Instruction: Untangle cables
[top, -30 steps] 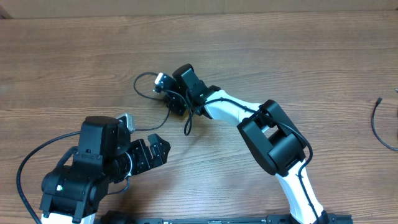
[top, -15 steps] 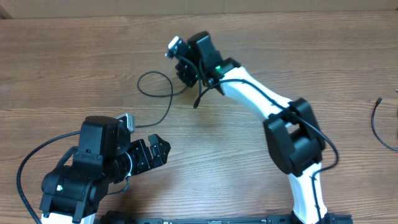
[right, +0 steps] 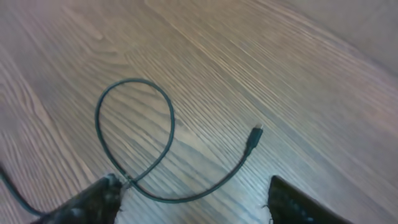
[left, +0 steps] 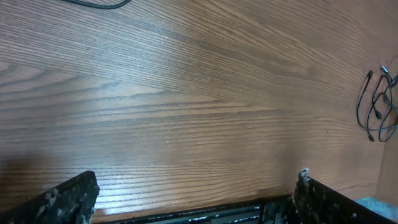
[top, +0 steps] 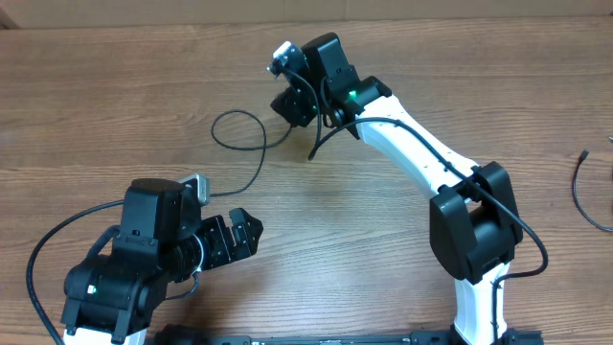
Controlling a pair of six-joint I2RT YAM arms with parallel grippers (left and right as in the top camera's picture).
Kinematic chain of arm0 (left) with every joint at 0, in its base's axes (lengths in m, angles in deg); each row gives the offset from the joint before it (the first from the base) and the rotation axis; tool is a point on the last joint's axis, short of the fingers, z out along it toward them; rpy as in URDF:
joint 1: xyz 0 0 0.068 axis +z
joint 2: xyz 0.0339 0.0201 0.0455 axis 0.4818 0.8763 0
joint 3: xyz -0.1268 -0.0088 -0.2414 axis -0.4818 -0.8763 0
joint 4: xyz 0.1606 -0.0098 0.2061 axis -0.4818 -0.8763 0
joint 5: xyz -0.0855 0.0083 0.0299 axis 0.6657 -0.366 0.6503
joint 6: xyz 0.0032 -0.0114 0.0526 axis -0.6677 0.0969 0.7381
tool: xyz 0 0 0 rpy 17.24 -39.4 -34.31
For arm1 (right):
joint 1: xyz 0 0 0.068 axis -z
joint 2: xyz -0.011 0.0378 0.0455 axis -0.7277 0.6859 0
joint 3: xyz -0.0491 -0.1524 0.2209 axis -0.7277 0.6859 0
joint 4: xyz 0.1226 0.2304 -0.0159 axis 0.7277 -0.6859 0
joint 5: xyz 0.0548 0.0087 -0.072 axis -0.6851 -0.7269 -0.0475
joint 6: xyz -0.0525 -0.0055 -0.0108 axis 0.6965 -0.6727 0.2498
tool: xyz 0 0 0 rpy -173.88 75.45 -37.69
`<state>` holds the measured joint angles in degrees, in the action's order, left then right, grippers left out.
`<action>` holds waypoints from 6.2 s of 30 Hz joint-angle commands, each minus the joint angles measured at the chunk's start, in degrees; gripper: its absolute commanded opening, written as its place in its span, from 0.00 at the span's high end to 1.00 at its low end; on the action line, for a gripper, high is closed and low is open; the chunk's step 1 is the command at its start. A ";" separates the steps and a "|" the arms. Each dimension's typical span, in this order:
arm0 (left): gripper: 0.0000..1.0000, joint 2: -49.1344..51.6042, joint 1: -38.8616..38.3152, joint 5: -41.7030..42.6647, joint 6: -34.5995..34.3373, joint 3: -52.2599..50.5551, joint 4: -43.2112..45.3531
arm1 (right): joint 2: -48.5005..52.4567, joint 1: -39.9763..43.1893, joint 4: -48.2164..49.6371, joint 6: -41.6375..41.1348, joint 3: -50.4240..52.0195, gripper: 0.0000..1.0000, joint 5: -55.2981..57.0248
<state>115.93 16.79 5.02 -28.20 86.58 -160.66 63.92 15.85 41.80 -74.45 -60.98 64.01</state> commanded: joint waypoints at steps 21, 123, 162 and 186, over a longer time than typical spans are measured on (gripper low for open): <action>0.00 0.02 -0.02 1.90 0.22 -0.24 0.00 | 4.59 -7.37 5.14 -34.49 1.81 0.25 16.87; 0.00 0.02 -0.02 0.83 2.56 -0.24 1.62 | 20.20 1.01 18.58 -6.32 -5.38 0.16 1.33; 0.00 0.07 -0.02 -0.83 3.93 -0.24 3.91 | 6.73 3.54 10.32 -7.39 -9.64 0.96 14.45; 0.00 31.80 -0.02 -12.44 22.03 -12.61 47.10 | -3.82 -2.25 0.02 -9.01 -9.64 0.96 11.76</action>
<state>143.57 16.82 -10.52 -11.00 74.80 -116.09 65.30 13.64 41.71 -82.77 -69.57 77.32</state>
